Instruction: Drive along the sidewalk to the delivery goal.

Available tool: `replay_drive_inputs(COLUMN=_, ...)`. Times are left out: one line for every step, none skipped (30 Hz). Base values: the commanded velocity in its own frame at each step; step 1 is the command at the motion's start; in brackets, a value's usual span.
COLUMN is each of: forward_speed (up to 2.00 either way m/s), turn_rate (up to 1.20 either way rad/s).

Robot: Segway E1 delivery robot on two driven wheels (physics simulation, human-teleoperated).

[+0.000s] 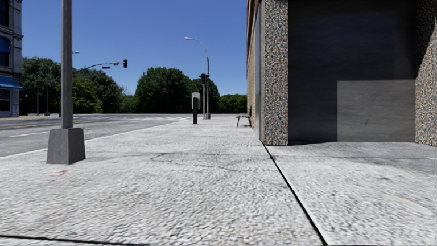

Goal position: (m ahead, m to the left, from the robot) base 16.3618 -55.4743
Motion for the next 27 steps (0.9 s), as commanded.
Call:
replay_drive_inputs(forward_speed=2.0, turn_rate=0.0)
replay_drive_inputs(forward_speed=2.0, turn_rate=0.0)
replay_drive_inputs(forward_speed=2.0, turn_rate=0.0)
replay_drive_inputs(forward_speed=2.0, turn_rate=0.0)
replay_drive_inputs(forward_speed=2.0, turn_rate=0.0)
replay_drive_inputs(forward_speed=2.0, turn_rate=0.0)
replay_drive_inputs(forward_speed=2.0, turn_rate=0.0)
replay_drive_inputs(forward_speed=2.0, turn_rate=0.0)
replay_drive_inputs(forward_speed=2.0, turn_rate=0.0)
replay_drive_inputs(forward_speed=2.0, turn_rate=0.0)
replay_drive_inputs(forward_speed=2.0, turn_rate=0.0)
replay_drive_inputs(forward_speed=2.0, turn_rate=0.0)
replay_drive_inputs(forward_speed=2.0, turn_rate=0.0)
replay_drive_inputs(forward_speed=2.0, turn_rate=0.0)
replay_drive_inputs(forward_speed=2.0, turn_rate=0.0)
replay_drive_inputs(forward_speed=2.0, turn_rate=0.0)
replay_drive_inputs(forward_speed=2.0, turn_rate=0.0)
replay_drive_inputs(forward_speed=2.0, turn_rate=0.0)
replay_drive_inputs(forward_speed=2.0, turn_rate=0.0)
replay_drive_inputs(forward_speed=2.0, turn_rate=0.0)
replay_drive_inputs(forward_speed=2.0, turn_rate=0.0)
replay_drive_inputs(forward_speed=2.0, turn_rate=0.0)
replay_drive_inputs(forward_speed=2.0, turn_rate=0.0)
replay_drive_inputs(forward_speed=2.0, turn_rate=0.0)
replay_drive_inputs(forward_speed=2.0, turn_rate=0.0)
replay_drive_inputs(forward_speed=2.0, turn_rate=0.0)
replay_drive_inputs(forward_speed=2.0, turn_rate=0.0)
